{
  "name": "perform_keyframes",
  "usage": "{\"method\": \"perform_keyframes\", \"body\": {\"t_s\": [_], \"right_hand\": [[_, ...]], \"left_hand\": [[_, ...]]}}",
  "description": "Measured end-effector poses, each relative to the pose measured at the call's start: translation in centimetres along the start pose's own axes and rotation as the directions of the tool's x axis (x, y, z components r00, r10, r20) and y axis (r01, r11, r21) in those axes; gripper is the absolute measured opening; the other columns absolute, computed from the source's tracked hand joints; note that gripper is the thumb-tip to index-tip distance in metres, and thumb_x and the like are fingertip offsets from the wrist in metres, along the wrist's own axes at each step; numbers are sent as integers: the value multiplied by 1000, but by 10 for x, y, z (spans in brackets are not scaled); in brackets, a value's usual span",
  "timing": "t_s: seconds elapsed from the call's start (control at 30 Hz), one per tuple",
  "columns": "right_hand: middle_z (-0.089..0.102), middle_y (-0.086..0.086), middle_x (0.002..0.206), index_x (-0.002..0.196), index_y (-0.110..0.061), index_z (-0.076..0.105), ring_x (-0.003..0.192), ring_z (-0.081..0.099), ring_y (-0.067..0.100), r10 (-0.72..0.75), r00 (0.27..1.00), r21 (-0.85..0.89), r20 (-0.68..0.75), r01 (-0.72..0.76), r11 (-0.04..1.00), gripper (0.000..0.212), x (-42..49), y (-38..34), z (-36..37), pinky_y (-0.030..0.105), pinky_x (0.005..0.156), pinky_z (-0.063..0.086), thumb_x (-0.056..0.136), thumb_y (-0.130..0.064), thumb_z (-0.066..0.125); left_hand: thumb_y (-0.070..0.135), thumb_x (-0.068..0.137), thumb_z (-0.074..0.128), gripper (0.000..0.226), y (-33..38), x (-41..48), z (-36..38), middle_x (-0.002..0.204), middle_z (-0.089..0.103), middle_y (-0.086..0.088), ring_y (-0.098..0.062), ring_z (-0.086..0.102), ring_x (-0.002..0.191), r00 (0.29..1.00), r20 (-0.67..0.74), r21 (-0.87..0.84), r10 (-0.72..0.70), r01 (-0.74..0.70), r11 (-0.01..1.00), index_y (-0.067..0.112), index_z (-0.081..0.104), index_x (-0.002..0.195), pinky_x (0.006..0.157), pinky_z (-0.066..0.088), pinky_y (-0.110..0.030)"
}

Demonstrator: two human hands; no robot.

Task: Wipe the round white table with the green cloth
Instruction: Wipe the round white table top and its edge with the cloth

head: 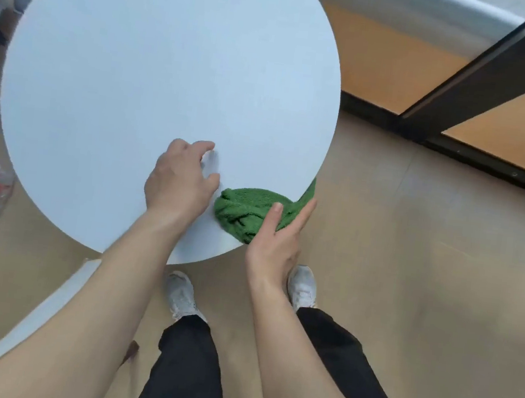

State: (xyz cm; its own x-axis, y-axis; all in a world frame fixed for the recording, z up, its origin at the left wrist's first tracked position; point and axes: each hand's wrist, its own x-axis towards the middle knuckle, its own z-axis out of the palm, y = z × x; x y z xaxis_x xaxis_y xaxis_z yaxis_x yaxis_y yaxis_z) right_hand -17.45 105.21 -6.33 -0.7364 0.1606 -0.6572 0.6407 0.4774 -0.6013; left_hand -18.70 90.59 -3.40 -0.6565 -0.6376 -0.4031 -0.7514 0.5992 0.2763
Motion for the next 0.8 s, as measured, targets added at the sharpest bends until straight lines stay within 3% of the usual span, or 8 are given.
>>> {"method": "perform_keyframes", "body": {"t_s": [0.1,0.2,0.3,0.4,0.47,0.57,0.67,0.8], "right_hand": [[63,6,133,154,-23,29,120,58,28,67,995,-40,75,-65,997,63,-48,31,30,37,97,45,101,-58,28],[65,5,124,142,-16,42,115,60,27,116,977,53,180,-127,990,57,-98,40,64,35,91,45,102,-54,27],[65,9,124,139,-15,45,115,57,31,172,983,143,-60,-162,976,47,-73,23,63,30,80,34,106,-44,28],[63,11,132,148,-14,41,123,55,34,117,950,177,-289,-67,982,51,-5,-4,32,34,93,39,107,-41,25],[66,8,127,147,-16,44,122,56,32,65,935,202,-350,7,979,52,25,-21,23,38,102,42,107,-42,23],[64,9,131,148,-15,41,124,55,31,84,888,230,-453,26,973,51,19,-12,46,36,102,42,108,-40,24],[65,14,129,145,-15,44,116,60,35,207,850,356,-484,-25,934,47,-38,22,103,34,90,44,107,-38,28],[63,2,109,129,-11,50,106,60,30,306,891,491,-335,-112,864,38,-105,29,149,24,75,32,107,-35,30]], "left_hand": [[34,89,55,47,-9,3,-1,114,53,-2,-28,54,106,991,81,143,110,-121,982,33,50,136,76,49,-40],[35,93,48,50,-23,0,-2,113,51,-1,-27,53,105,978,143,156,149,-171,973,38,43,143,75,48,-39],[34,94,45,51,-33,6,-4,114,50,-1,-26,52,106,964,177,151,199,-227,962,40,41,145,77,47,-39],[33,94,44,51,-41,13,-5,112,50,-2,-27,53,105,936,210,146,284,-317,937,39,41,145,76,47,-39],[32,94,44,51,-47,19,-6,110,50,-2,-27,53,103,918,226,148,327,-364,919,39,41,145,76,48,-39],[32,93,44,53,-56,25,-9,108,51,-1,-26,54,101,892,238,162,385,-427,890,40,41,145,76,49,-39],[33,92,44,54,-62,29,-12,106,52,-1,-26,55,100,861,255,172,441,-489,855,41,41,145,77,49,-40],[32,92,46,55,-64,31,-14,105,53,-1,-27,57,97,834,270,202,482,-538,818,40,39,146,78,52,-42]]}}
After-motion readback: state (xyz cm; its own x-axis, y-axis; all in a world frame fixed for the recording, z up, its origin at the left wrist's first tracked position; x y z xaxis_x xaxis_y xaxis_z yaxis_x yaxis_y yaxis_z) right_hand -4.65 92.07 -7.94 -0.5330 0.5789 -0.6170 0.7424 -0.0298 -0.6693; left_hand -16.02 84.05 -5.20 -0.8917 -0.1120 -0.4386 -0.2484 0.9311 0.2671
